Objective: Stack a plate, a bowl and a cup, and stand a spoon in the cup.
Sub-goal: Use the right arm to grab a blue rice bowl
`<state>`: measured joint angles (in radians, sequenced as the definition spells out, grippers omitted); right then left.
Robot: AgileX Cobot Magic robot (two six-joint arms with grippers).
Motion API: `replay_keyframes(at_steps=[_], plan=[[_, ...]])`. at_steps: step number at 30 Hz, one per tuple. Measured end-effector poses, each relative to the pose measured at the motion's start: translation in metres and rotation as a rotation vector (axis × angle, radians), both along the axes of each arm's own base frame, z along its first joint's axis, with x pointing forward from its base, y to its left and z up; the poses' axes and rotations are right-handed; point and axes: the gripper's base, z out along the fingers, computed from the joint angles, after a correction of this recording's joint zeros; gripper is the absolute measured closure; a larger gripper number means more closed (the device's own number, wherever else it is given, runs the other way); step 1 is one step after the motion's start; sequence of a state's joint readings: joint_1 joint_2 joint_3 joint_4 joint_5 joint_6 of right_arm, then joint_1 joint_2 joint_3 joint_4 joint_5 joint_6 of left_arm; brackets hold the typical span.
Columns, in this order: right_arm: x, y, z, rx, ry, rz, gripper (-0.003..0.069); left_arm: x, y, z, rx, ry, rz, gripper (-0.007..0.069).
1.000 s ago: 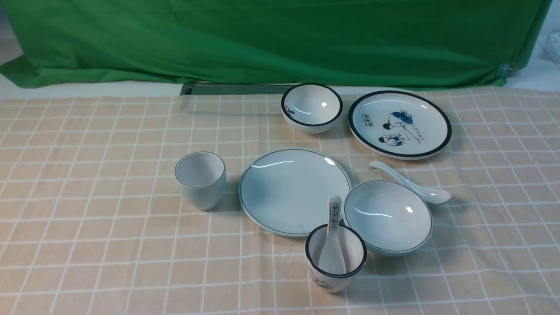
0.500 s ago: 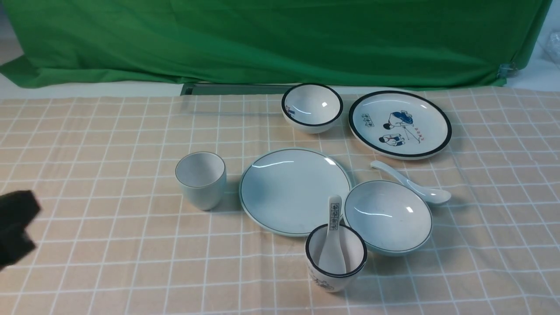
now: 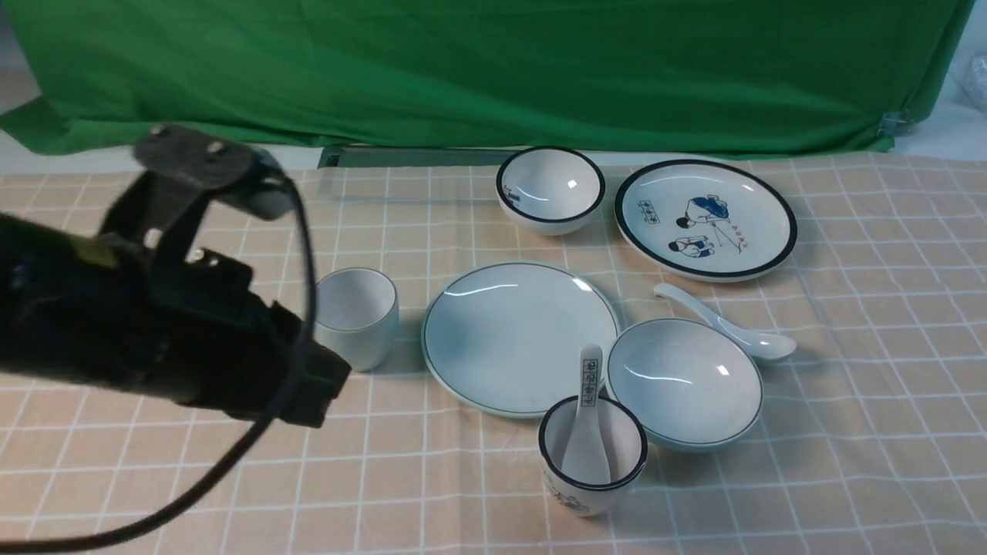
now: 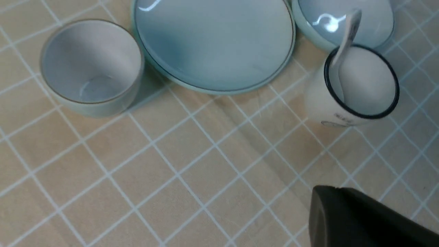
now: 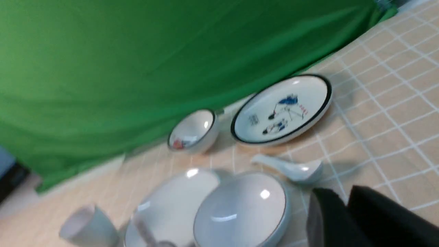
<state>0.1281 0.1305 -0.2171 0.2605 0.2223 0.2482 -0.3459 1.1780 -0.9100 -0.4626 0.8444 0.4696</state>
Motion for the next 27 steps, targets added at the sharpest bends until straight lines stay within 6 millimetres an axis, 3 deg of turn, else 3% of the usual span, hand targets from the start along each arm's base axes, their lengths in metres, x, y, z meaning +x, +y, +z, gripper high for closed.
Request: replay_keyframes(at_steps=[4,6,10,11,13,14,15,17,18,21,27], plan=[[0.018,0.021,0.058,-0.364,0.244,0.333,0.0569,0.023,-0.021,-0.012,0.064,0.087,-0.1,0.0605],[0.03,0.028,0.071,-0.472,0.328,0.44,0.057,0.024,-0.027,-0.013,0.07,0.084,-0.127,0.0605],[0.082,0.056,0.077,-0.701,0.481,0.671,0.0568,0.015,-0.031,-0.004,0.062,0.042,-0.163,0.0605],[0.085,0.057,0.077,-0.709,0.485,0.678,0.0568,0.014,-0.031,-0.002,0.06,0.038,-0.164,0.0605],[0.117,0.079,0.069,-0.825,0.503,0.81,0.0526,0.004,-0.027,0.01,0.05,0.002,-0.175,0.0605],[0.121,0.082,0.066,-0.839,0.513,0.829,0.052,0.002,-0.026,0.012,0.047,-0.006,-0.176,0.0605],[0.138,0.098,0.055,-0.908,0.509,0.91,0.0455,-0.007,-0.022,0.023,0.034,-0.045,-0.179,0.0605],[0.149,0.107,0.044,-0.956,0.512,0.966,0.0377,-0.013,-0.02,0.03,0.023,-0.076,-0.18,0.0605],[0.164,0.118,0.03,-1.007,0.516,1.017,0.0295,-0.02,-0.016,0.038,0.011,-0.11,-0.18,0.0605],[0.185,0.129,0.004,-1.083,0.541,1.06,0.0176,-0.034,-0.01,0.052,-0.01,-0.174,-0.179,0.0605],[0.214,0.137,-0.037,-1.19,0.553,1.067,0.0159,-0.052,-0.001,0.068,-0.03,-0.248,-0.18,0.0605]])
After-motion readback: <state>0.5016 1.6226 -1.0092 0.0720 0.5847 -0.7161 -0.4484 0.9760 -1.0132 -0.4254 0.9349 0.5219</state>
